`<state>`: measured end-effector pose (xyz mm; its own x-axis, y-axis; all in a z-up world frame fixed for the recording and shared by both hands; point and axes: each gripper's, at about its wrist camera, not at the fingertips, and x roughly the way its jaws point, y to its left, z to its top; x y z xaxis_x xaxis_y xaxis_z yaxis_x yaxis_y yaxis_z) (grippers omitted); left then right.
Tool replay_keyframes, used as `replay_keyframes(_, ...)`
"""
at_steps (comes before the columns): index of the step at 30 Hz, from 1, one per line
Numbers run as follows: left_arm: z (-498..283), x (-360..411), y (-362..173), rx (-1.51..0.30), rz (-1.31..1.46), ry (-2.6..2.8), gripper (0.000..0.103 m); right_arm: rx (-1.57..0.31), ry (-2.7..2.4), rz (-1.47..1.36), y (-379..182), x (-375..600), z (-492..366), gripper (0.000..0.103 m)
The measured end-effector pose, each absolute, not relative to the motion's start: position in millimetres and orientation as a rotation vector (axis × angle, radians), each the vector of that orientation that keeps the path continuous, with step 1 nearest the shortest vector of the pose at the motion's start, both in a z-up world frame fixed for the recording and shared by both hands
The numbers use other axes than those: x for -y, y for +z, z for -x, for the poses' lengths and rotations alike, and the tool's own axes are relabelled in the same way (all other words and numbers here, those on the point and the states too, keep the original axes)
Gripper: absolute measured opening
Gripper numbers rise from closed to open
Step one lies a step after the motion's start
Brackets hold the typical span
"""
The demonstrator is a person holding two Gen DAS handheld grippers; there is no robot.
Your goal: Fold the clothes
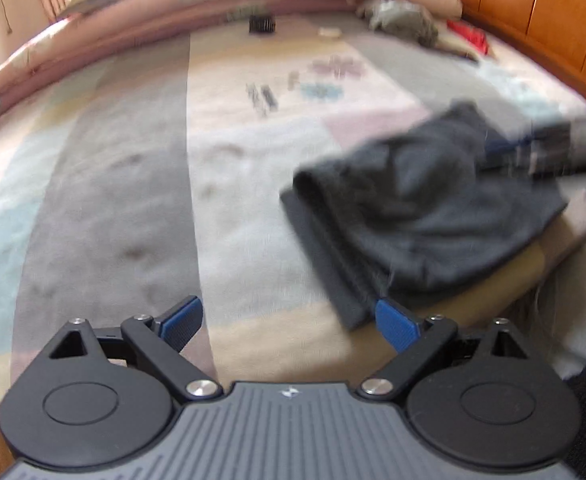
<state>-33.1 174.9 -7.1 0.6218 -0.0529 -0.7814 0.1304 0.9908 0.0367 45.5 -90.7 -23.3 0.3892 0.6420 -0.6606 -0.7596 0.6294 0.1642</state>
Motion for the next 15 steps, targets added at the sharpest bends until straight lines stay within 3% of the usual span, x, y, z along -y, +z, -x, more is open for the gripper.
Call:
replay_keyframes(10,-61.8,-99.4,-32.0,-0.831,0.119,-0.481,0.099,-0.772,0.748,0.220,-45.0,125.8,-35.4,0.051)
replay_keyframes(15,-76.4,-125.2,-68.9,-0.907,0.148,-0.322,0.095,-0.776,0.700,0.190,-45.7,146.2,-36.7,0.051)
